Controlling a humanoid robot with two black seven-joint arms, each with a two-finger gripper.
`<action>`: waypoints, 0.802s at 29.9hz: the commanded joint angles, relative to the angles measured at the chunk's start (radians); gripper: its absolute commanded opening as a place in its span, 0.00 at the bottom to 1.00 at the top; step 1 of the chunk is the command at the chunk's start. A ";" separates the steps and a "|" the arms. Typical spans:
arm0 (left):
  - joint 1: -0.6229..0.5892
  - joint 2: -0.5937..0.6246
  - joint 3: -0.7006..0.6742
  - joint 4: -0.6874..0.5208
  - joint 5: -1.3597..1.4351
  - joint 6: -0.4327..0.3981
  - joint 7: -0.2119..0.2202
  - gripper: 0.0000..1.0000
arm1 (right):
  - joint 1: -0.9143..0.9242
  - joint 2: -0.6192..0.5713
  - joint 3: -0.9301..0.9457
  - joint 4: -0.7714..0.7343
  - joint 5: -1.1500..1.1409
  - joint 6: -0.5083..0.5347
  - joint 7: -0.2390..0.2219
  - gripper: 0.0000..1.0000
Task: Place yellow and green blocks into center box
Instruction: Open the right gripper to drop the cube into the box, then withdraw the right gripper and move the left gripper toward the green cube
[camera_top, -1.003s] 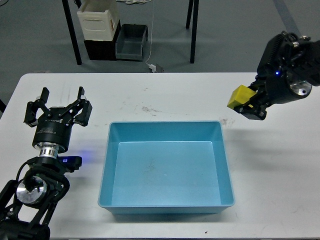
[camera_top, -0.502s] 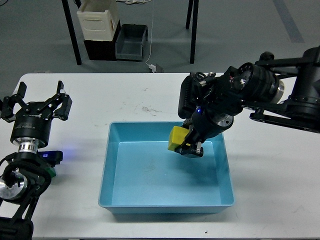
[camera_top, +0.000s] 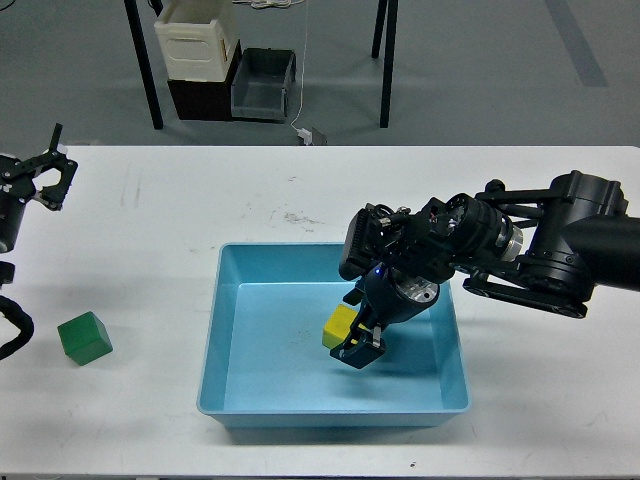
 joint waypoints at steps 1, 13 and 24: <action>-0.026 0.117 -0.005 0.000 0.173 -0.066 -0.003 1.00 | -0.080 -0.003 0.144 0.001 0.019 -0.153 0.000 0.97; -0.214 0.295 0.004 0.061 1.060 -0.275 -0.308 1.00 | -0.495 -0.063 0.708 0.062 0.042 -0.583 0.000 0.99; -0.273 0.493 0.183 0.018 1.503 -0.275 -0.308 1.00 | -1.006 -0.080 1.190 0.428 0.349 -0.540 -0.040 1.00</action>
